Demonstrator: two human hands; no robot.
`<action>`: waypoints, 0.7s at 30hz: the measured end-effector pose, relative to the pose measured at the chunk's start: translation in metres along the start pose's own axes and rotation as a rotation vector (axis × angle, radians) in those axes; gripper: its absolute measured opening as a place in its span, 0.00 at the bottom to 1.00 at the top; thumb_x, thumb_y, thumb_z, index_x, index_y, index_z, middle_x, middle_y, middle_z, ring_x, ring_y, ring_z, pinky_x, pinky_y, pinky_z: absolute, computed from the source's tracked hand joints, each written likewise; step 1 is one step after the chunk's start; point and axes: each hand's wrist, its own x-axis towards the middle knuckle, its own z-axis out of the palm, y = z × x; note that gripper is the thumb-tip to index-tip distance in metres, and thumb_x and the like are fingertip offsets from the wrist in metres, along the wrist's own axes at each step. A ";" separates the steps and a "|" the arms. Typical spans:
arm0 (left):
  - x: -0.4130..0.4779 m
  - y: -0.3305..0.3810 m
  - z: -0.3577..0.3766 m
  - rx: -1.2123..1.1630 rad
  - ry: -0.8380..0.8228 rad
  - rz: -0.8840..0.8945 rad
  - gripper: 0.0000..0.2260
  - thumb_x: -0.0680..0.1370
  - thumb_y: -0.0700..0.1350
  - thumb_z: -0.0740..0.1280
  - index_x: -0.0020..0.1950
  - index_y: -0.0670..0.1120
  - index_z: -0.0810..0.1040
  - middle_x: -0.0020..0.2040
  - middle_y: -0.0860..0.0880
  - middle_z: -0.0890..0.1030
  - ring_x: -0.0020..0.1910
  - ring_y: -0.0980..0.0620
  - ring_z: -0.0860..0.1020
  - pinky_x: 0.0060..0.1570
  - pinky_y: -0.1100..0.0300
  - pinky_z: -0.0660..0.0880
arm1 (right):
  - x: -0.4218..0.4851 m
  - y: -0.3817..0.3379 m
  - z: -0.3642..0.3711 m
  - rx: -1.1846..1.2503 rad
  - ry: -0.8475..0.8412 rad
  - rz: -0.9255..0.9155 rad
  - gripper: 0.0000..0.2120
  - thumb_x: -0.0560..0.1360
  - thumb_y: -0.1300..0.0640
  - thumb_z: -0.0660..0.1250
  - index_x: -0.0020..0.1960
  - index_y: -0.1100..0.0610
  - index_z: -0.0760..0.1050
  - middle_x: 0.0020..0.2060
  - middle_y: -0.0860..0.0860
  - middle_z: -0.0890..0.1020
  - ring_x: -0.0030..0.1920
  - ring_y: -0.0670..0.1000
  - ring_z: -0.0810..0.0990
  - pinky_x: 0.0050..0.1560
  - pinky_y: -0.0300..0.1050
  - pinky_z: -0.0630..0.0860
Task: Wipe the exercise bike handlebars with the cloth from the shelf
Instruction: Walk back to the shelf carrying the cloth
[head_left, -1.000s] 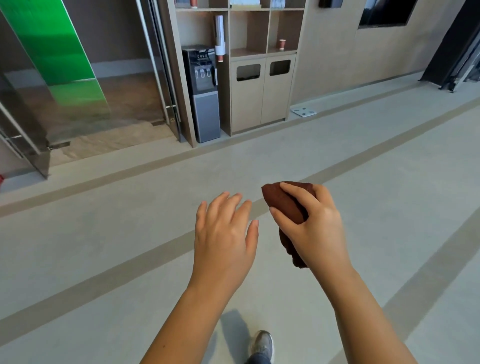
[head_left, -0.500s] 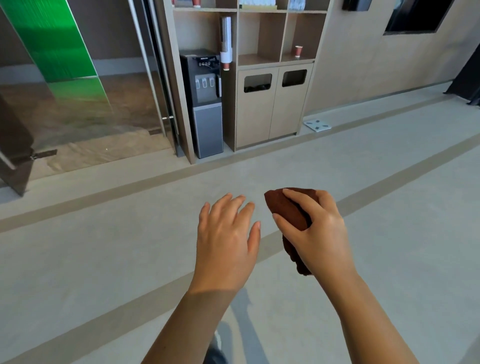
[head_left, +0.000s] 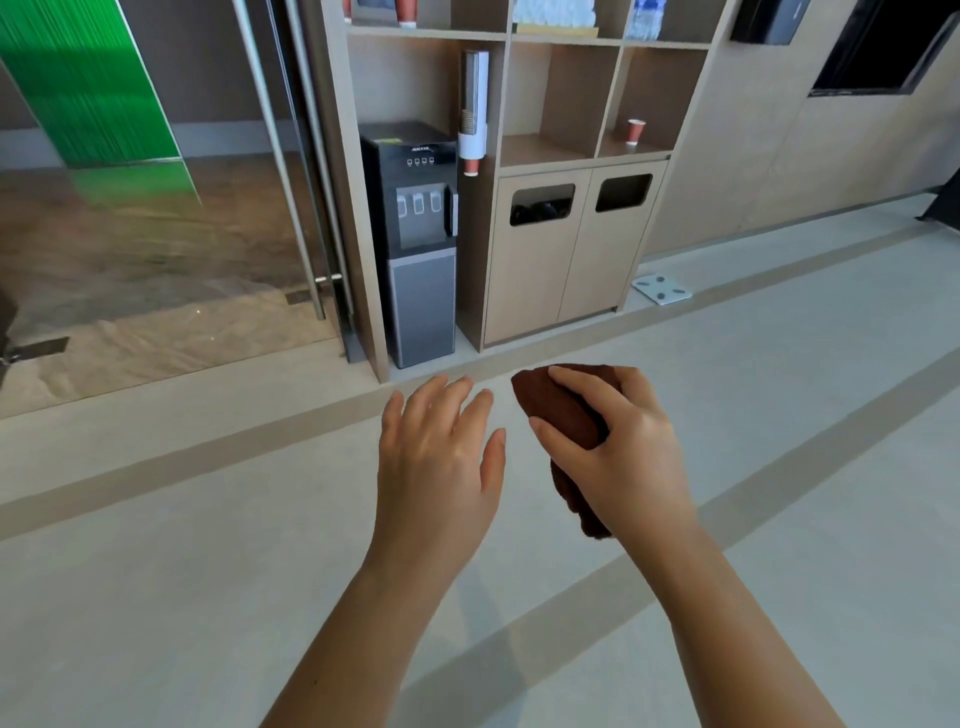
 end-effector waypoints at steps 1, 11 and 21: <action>0.018 -0.007 0.007 0.001 -0.024 -0.014 0.19 0.73 0.49 0.59 0.56 0.41 0.80 0.58 0.41 0.80 0.59 0.39 0.76 0.61 0.38 0.65 | 0.019 0.005 0.009 0.005 -0.005 0.011 0.18 0.70 0.51 0.71 0.59 0.45 0.76 0.55 0.46 0.72 0.31 0.51 0.77 0.28 0.42 0.76; 0.217 -0.067 0.124 0.011 0.076 0.080 0.12 0.72 0.42 0.68 0.53 0.38 0.80 0.54 0.39 0.81 0.57 0.37 0.77 0.58 0.36 0.67 | 0.234 0.085 0.087 0.075 0.032 0.024 0.16 0.69 0.51 0.71 0.56 0.42 0.76 0.52 0.42 0.72 0.22 0.45 0.75 0.19 0.40 0.73; 0.448 -0.106 0.218 0.039 0.167 0.075 0.12 0.71 0.39 0.71 0.53 0.37 0.80 0.53 0.39 0.81 0.56 0.37 0.77 0.55 0.35 0.71 | 0.481 0.147 0.139 0.127 0.029 -0.053 0.16 0.70 0.52 0.71 0.56 0.43 0.76 0.51 0.42 0.72 0.24 0.44 0.76 0.15 0.40 0.71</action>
